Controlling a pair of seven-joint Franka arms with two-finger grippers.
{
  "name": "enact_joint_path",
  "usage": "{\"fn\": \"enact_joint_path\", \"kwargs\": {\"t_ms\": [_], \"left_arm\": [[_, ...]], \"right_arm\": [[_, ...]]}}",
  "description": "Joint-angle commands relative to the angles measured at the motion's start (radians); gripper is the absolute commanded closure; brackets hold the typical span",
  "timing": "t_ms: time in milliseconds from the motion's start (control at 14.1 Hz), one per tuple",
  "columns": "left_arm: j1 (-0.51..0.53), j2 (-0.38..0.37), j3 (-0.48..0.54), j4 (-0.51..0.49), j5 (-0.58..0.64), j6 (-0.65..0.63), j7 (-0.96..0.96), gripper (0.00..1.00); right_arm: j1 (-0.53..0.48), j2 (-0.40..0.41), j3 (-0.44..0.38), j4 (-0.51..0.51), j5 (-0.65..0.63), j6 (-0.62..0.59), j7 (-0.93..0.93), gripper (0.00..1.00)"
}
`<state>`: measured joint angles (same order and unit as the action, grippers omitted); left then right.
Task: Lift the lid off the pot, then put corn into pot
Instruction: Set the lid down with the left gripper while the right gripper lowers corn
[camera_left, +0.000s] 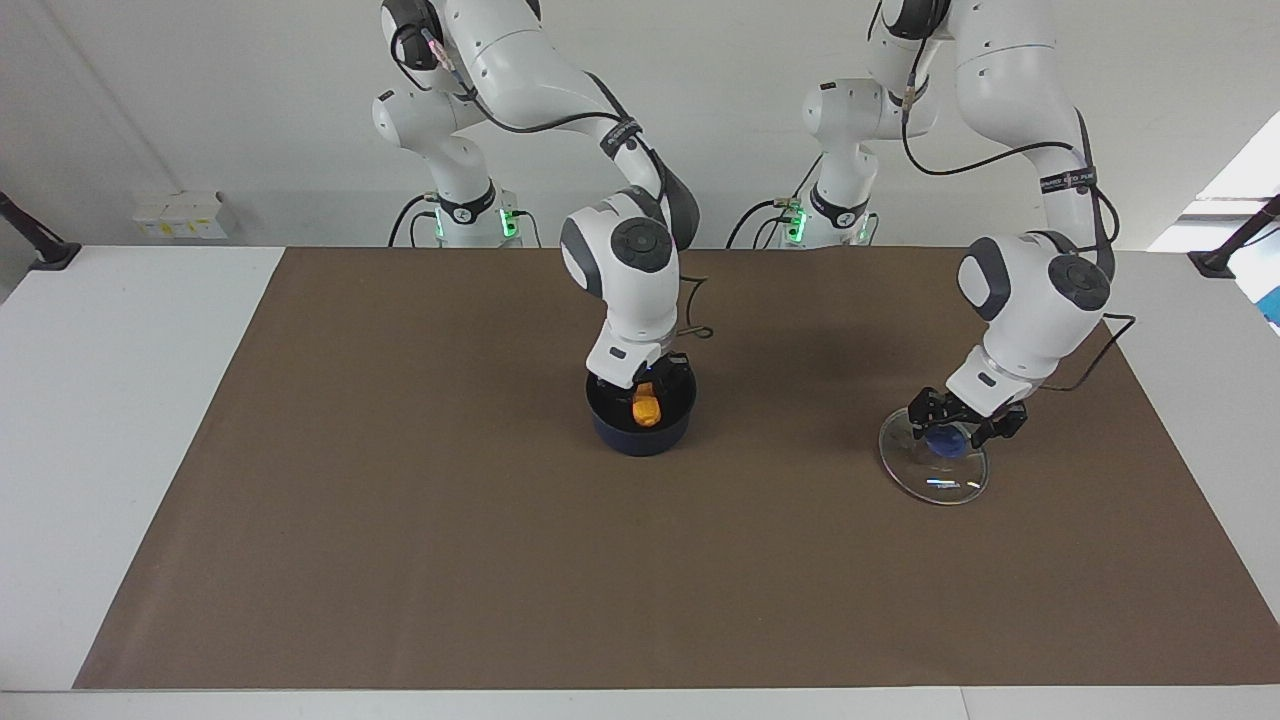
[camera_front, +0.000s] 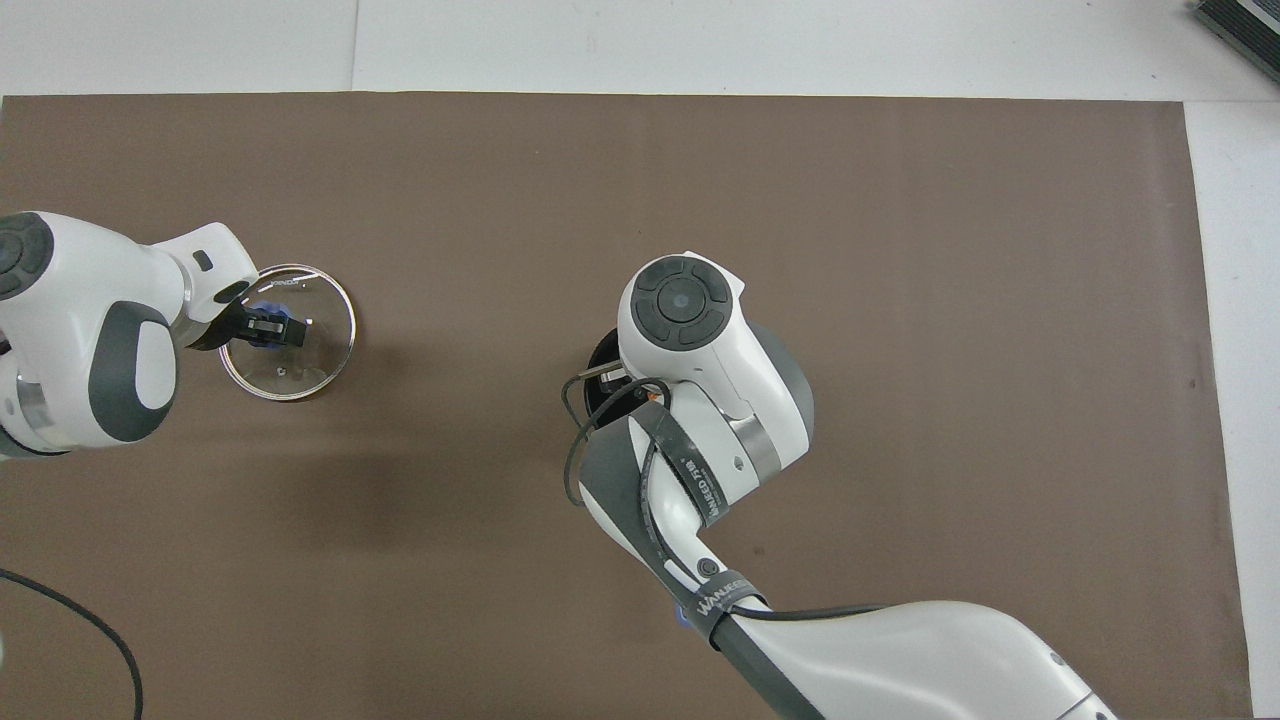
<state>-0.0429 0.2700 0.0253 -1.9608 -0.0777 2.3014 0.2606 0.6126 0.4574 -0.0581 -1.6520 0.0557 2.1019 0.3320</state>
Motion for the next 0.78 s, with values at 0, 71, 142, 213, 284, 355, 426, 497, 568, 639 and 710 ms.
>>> {"fn": "enact_joint_path", "kwargs": {"t_ms": [0,71,142,213,284,355,426,497,568,639,710], "left_arm": [[0.001,0.002,-0.007,0.066,-0.013,-0.061,-0.012,0.00],[-0.005,0.002,-0.007,0.092,-0.008,-0.092,-0.044,0.00],[-0.011,0.002,-0.007,0.109,-0.002,-0.115,-0.073,0.00],[-0.018,0.000,-0.007,0.128,0.001,-0.134,-0.096,0.00],[-0.028,-0.002,-0.007,0.143,0.002,-0.154,-0.113,0.00],[-0.038,-0.002,-0.007,0.167,0.006,-0.181,-0.135,0.00],[-0.040,-0.002,-0.008,0.192,0.033,-0.209,-0.170,0.00],[-0.051,-0.003,-0.011,0.219,0.059,-0.239,-0.213,0.00],[-0.066,-0.009,-0.010,0.246,0.067,-0.279,-0.240,0.00],[-0.069,-0.015,-0.010,0.275,0.067,-0.328,-0.247,0.00],[-0.069,-0.023,-0.015,0.304,0.067,-0.377,-0.247,0.00]], "right_arm": [[-0.011,-0.005,0.006,-0.012,0.013,0.029,-0.001,0.00],[-0.010,-0.006,0.004,-0.003,0.006,0.027,0.002,0.00],[-0.010,-0.008,0.004,0.003,0.006,0.027,0.004,0.00],[-0.011,-0.008,0.004,0.011,0.006,0.027,0.007,0.00],[-0.013,-0.019,0.001,0.011,0.006,0.026,0.007,0.00],[-0.013,-0.038,-0.005,0.011,0.006,0.017,0.008,0.00],[-0.017,-0.066,-0.006,0.008,0.004,0.010,0.010,0.00],[-0.033,-0.097,-0.008,0.005,0.003,0.001,0.012,0.00],[-0.051,-0.127,-0.008,0.004,-0.002,-0.017,0.012,0.00],[-0.068,-0.156,-0.008,0.004,-0.007,-0.042,0.012,0.00],[-0.083,-0.186,-0.009,0.004,-0.019,-0.066,0.012,0.00]]}}
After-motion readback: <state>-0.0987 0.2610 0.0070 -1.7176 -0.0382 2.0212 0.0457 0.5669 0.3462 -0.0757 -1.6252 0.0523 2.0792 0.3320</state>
